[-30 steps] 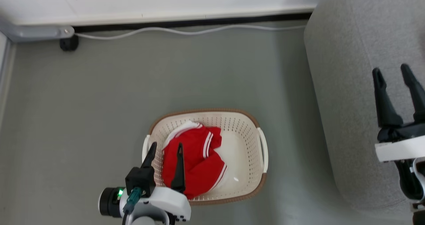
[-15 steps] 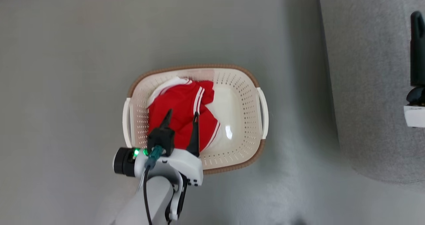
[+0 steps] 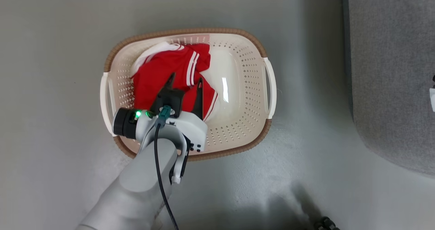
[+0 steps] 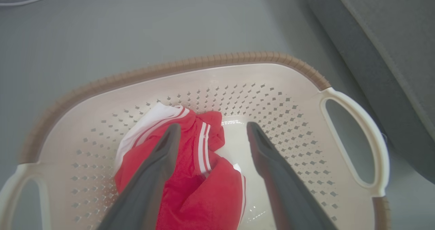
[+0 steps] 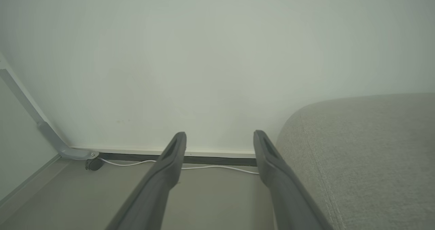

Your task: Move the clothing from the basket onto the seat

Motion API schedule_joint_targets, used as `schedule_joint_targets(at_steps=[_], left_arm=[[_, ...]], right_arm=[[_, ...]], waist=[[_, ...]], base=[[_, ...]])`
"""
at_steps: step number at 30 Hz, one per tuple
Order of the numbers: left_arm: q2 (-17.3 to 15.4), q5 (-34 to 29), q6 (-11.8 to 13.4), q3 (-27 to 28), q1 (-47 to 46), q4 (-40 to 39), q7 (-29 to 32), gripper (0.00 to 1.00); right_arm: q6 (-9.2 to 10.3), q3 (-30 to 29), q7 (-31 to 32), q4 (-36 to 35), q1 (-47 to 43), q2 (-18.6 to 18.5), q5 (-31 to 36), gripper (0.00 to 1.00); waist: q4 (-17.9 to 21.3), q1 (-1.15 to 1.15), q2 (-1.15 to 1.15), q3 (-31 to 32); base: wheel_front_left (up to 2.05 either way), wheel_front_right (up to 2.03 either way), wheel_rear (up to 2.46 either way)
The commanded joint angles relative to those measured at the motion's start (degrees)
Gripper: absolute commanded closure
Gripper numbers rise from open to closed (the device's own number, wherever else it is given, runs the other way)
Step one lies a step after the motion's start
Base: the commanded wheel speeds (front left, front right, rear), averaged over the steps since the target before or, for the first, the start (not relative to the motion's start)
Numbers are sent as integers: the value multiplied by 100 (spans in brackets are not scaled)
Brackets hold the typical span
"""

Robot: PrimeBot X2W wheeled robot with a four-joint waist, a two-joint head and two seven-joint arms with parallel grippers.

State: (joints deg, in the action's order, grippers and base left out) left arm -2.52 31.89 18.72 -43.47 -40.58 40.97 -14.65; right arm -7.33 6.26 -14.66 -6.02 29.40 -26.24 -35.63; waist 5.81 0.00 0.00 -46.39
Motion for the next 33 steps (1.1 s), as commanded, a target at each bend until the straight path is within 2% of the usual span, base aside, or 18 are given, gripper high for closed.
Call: schedule_joint_targets(at_steps=[1,11,24,33], left_arm=[[-36,56,31,22,-106,82,-35,0],[-36,621,15,-971,-960,1516,2,0],[-36,1158,241,-1896,-1813,2228,1055,0],[-36,1221,772,-2489,-2113,2458,1962,0]], right_arm=[[-16,61,-34,-211,-74,-144,-61,0],[-16,210,-34,-478,134,-117,-116,0],[-16,255,-34,-828,318,-77,-172,0],[-16,264,-34,-1104,308,-67,-173,0]], waist=[[65,0,0,-188],[279,0,0,-583],[489,0,0,-1140],[560,0,0,-1250]], base=[[0,0,0],[0,0,0],[0,0,0],[0,0,0]])
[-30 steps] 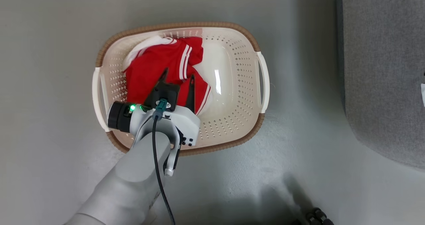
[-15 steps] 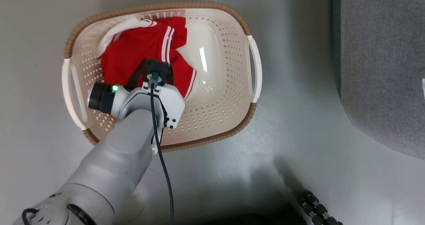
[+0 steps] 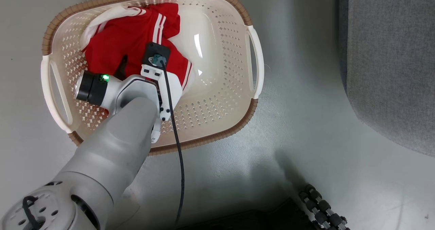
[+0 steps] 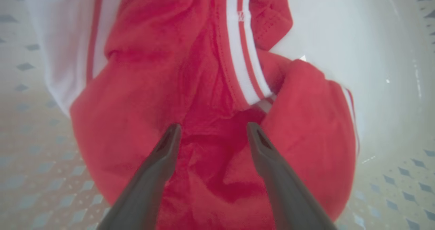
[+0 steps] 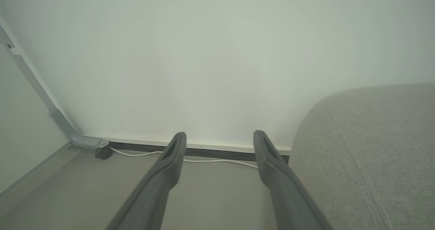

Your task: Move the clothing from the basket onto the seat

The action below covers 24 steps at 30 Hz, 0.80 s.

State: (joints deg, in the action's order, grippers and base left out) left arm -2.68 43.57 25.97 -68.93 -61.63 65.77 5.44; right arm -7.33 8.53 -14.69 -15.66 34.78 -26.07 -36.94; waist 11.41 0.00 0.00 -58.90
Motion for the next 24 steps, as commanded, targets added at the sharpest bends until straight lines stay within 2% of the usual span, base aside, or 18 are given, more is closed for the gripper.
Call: schedule_joint_targets(at_steps=[1,5,9,16,20,22,23,24], left_arm=[[-20,46,83,-5,-25,-6,65,0],[-20,-34,220,-197,-90,62,433,0],[-20,-190,229,-323,-132,112,867,0],[-20,-495,2,-409,-121,181,1419,0],[-20,-591,-211,-421,-117,325,1480,2],[-20,-595,-309,-423,-108,416,1448,62],[-20,-621,-377,-425,-102,464,1454,100],[-20,-637,-449,-426,-96,507,1475,100]], right_arm=[[-16,21,-31,-169,-245,-91,-43,0],[-16,-41,-31,-265,-313,-113,-54,0],[-16,-102,-31,-339,-387,-108,-59,0],[-16,-179,-31,-350,-455,-100,-70,0],[-16,-220,-31,-361,-472,-118,-80,0],[-16,-247,-31,-361,-479,-122,-84,0],[-16,-265,-31,-358,-479,-117,-95,0],[-16,-282,-31,-353,-476,-120,-98,0]], waist=[[2,0,0,-3],[10,0,0,-11],[19,0,0,-22],[14,0,0,-30],[18,0,0,-32],[31,0,0,-25],[40,0,0,-23],[45,0,0,-22]], base=[[0,0,0],[0,0,0],[0,0,0],[0,0,0],[0,0,0],[0,0,0],[0,0,0],[0,0,0]])
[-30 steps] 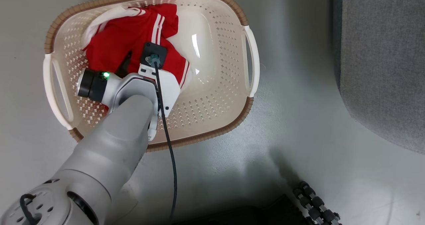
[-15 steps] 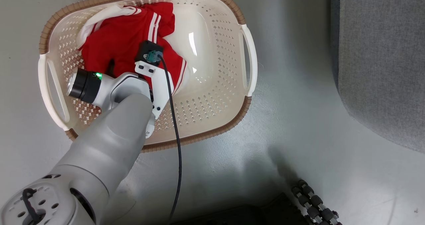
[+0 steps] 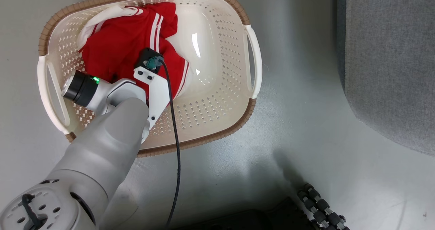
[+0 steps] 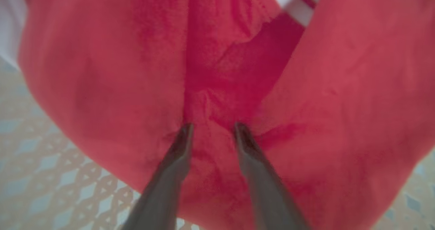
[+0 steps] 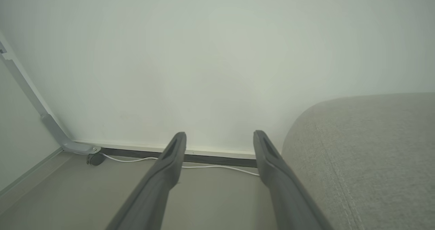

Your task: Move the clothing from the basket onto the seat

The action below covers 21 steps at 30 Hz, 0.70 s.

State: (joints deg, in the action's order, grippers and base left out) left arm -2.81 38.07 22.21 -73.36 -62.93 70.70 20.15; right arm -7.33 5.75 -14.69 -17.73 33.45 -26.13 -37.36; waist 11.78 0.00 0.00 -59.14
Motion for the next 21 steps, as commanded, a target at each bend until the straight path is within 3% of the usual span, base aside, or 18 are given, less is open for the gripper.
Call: schedule_joint_targets(at_steps=[1,9,21], left_arm=[[-7,-76,-116,16,35,47,-7,100],[-7,-113,-383,12,-10,176,-408,100],[-7,189,-411,75,312,-81,-1265,100]], right_arm=[[-16,-20,-31,-142,-340,-113,-61,0],[-16,-99,-31,-97,-193,-108,-94,0],[-16,-9,-31,60,-138,-99,-49,0]], waist=[[11,0,0,4],[-12,0,0,54],[-83,0,0,658]], base=[[0,0,0],[0,0,0],[0,0,0]])
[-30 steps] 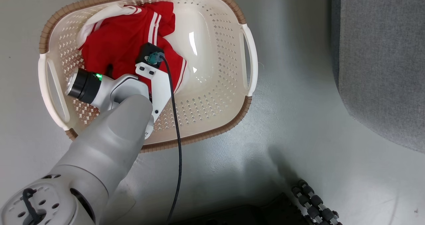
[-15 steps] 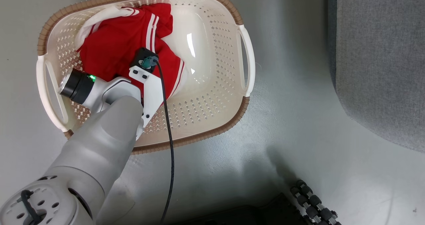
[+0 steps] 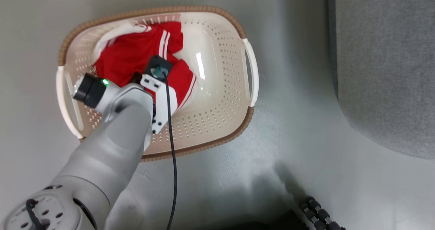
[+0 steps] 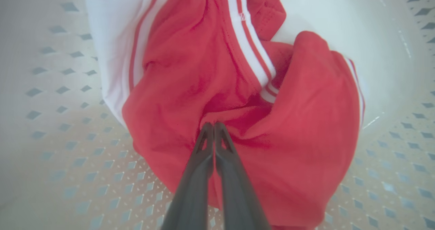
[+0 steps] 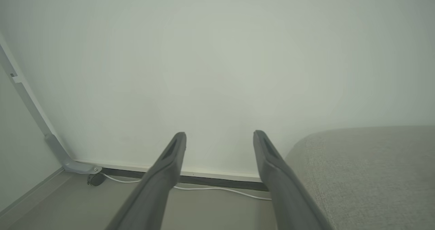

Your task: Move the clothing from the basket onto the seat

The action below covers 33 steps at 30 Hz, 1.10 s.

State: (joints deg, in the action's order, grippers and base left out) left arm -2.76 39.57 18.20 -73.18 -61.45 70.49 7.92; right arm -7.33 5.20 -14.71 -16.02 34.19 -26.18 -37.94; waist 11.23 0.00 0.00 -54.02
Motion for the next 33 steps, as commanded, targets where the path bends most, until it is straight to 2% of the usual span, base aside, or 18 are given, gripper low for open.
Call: schedule_joint_targets(at_steps=[1,12,18,25,29,33], left_arm=[[-11,71,-10,56,211,-82,-94,100],[-11,516,-77,135,678,-317,-1032,100],[-11,851,-263,228,926,-328,-1696,100],[-11,1179,-395,317,1339,-493,-2197,100],[-11,1252,-261,395,1570,-813,-2282,100],[-11,1100,42,618,1730,-1343,-2289,100]], right_arm=[[-16,72,-29,-82,-222,-94,15,0],[-16,360,-29,357,-320,-56,132,0],[-16,524,-29,644,-455,9,233,0],[-16,678,-29,1036,-703,135,372,0],[-16,779,-29,1254,-874,259,463,0],[-16,853,-29,1481,-1061,362,589,0]], waist=[[-37,0,0,233],[-62,0,0,1260],[-102,0,0,1874],[-187,0,0,2647],[-225,0,0,3104],[-277,0,0,3512]], base=[[0,0,0],[0,0,0],[0,0,0],[0,0,0],[0,0,0],[0,0,0]])
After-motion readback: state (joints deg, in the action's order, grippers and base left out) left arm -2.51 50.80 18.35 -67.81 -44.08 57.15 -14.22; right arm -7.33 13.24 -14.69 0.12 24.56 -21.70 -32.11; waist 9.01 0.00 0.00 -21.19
